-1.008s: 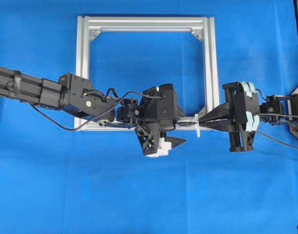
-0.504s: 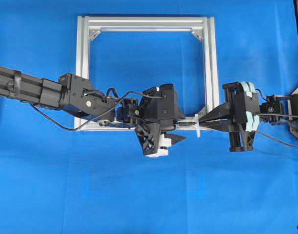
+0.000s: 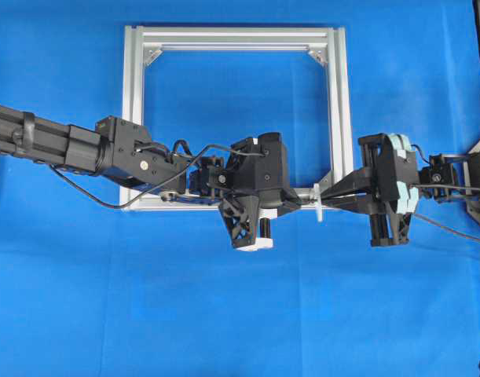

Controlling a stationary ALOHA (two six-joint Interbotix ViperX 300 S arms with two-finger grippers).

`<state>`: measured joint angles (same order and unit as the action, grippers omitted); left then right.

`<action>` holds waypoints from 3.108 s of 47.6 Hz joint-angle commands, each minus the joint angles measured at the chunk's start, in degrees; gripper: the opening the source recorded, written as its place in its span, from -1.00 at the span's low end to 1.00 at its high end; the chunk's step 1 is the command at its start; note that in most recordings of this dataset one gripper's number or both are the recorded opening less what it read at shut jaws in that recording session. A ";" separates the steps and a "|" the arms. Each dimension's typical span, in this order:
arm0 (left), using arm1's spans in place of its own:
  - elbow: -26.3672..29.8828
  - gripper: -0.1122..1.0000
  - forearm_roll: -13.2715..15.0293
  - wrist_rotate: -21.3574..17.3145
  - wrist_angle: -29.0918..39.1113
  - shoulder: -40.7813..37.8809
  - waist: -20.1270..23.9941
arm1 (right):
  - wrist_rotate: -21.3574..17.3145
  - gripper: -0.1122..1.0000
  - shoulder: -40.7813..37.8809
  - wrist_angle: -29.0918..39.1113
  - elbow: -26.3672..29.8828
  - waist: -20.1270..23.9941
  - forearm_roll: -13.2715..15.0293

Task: Insert the wire through the string loop located on the right side.
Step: 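Close the left gripper on the USB plug and open the right gripper, then pull the cable leftward through the loop with the left gripper, then release the cable with the left gripper and hold both grippers open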

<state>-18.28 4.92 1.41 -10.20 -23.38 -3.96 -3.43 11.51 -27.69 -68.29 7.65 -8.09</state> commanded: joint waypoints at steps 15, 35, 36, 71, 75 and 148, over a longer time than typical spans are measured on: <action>1.23 -0.66 -0.09 0.00 -0.53 1.05 -0.09 | -0.09 -0.59 2.02 2.11 0.18 -0.26 -0.09; -5.01 -0.66 -0.09 -0.62 -0.62 7.38 -0.53 | -0.18 0.84 3.52 8.17 0.09 -0.26 -0.18; -5.89 -0.66 -0.09 -0.62 -0.62 8.09 -0.53 | -0.18 0.85 3.78 8.26 0.09 -0.26 -0.18; -44.56 -0.66 -0.09 0.18 -9.23 35.51 -1.41 | 0.00 0.86 7.29 8.79 -1.41 -0.26 0.00; -47.55 -0.66 -0.09 0.26 -9.40 37.62 -1.76 | 0.00 0.86 7.38 8.79 -1.41 -0.26 0.00; -47.72 0.47 -0.09 0.26 -0.97 41.22 -3.60 | 0.00 0.86 12.30 12.92 0.18 -0.35 -0.09</action>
<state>-67.50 4.92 1.76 -11.69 15.56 -7.73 -3.52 21.71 -16.08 -69.52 7.47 -8.17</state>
